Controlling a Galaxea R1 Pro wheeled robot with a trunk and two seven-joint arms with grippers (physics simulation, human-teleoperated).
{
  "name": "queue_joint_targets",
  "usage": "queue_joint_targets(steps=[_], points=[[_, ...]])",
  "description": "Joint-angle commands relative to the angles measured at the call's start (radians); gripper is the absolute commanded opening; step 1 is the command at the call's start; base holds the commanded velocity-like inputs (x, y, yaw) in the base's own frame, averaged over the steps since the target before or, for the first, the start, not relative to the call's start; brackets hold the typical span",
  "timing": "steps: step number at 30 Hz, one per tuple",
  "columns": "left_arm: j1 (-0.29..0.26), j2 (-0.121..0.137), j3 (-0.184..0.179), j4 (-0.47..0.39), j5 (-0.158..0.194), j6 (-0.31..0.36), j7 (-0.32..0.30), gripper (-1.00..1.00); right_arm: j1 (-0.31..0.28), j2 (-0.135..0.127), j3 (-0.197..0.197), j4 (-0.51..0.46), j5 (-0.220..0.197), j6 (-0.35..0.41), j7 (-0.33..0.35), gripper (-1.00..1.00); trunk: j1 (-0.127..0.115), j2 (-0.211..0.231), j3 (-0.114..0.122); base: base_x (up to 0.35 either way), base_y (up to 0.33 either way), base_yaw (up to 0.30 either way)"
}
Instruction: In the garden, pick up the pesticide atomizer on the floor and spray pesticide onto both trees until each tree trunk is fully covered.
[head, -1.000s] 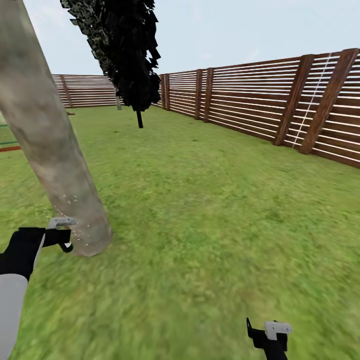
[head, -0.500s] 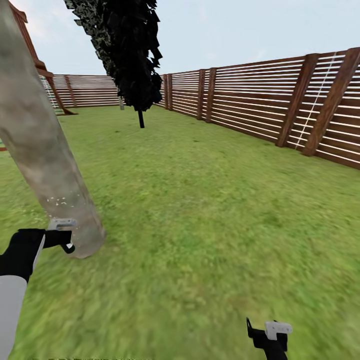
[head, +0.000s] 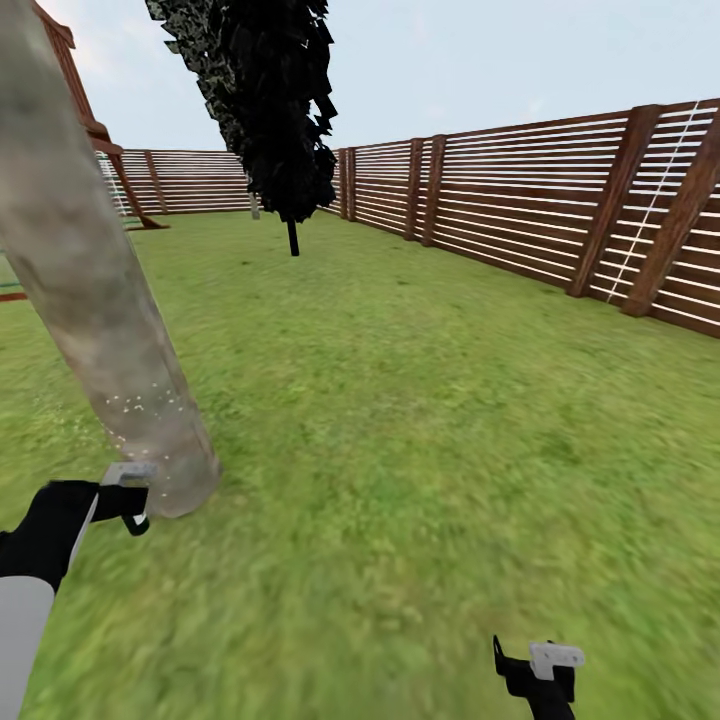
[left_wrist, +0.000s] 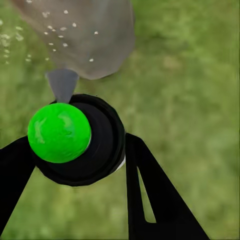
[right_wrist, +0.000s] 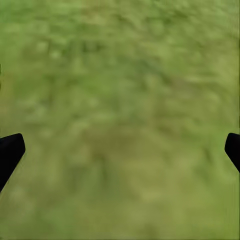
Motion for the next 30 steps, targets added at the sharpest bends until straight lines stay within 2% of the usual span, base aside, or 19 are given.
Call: queue_joint_targets(steps=[1, 7, 8, 10, 12, 13, 16, 17, 21, 30], points=[[0.003, 0.000, 0.000, -0.001, 0.002, 0.000, 0.002, -1.00, 0.000, 0.000, 0.000, 0.000, 0.000, 0.000, 0.000, 1.00, 0.000, 0.000, 0.000, 0.316, 0.100, 0.000], [0.006, -0.009, 0.003, 0.001, 0.003, 0.004, 0.005, -1.00, 0.000, 0.000, 0.000, 0.000, 0.000, 0.000, 0.000, 1.00, 0.000, 0.000, 0.000, 0.270, 0.084, 0.158], [0.011, -0.007, 0.012, 0.003, 0.002, 0.004, 0.005, -1.00, 0.000, 0.000, 0.000, 0.000, 0.000, 0.000, 0.000, 1.00, 0.000, 0.000, 0.000, 0.041, 0.011, 0.273], [0.054, 0.000, 0.052, 0.009, 0.000, 0.002, 0.007, -1.00, 0.000, 0.000, 0.000, 0.000, 0.000, 0.000, 0.000, 1.00, 0.000, 0.000, 0.000, 0.013, 0.003, 0.174], [0.072, -0.004, 0.068, 0.011, -0.001, 0.002, 0.028, -1.00, 0.000, 0.000, 0.000, 0.000, 0.000, 0.000, 0.000, 1.00, 0.000, 0.000, 0.000, 0.003, 0.001, 0.041], [0.074, -0.011, 0.068, 0.010, -0.002, 0.003, 0.034, -1.00, 0.000, 0.000, 0.000, 0.000, 0.000, 0.000, 0.000, 1.00, 0.000, 0.000, 0.000, 0.001, 0.000, 0.008], [0.074, -0.069, 0.051, 0.007, -0.005, 0.006, 0.038, -1.00, 0.000, 0.000, 0.000, 0.000, 0.000, 0.000, 0.000, 1.00, 0.000, 0.000, 0.000, 0.000, 0.000, 0.002], [0.074, -0.081, 0.046, 0.006, -0.005, 0.006, 0.038, -1.00, 0.000, 0.000, 0.000, 0.000, 0.000, 0.000, 0.000, 1.00, 0.000, 0.000, 0.000, 0.000, 0.000, 0.000], [0.075, -0.071, 0.056, 0.000, -0.005, 0.006, 0.038, -1.00, 0.000, 0.000, 0.000, 0.000, 0.000, 0.000, 0.000, 1.00, 0.000, 0.000, 0.000, 0.062, -0.071, 0.000], [0.076, -0.076, 0.052, -0.002, -0.006, 0.006, 0.039, -1.00, 0.000, 0.000, 0.000, 0.000, 0.000, 0.000, 0.000, 1.00, 0.000, 0.000, 0.000, 0.162, -0.227, 0.040]])
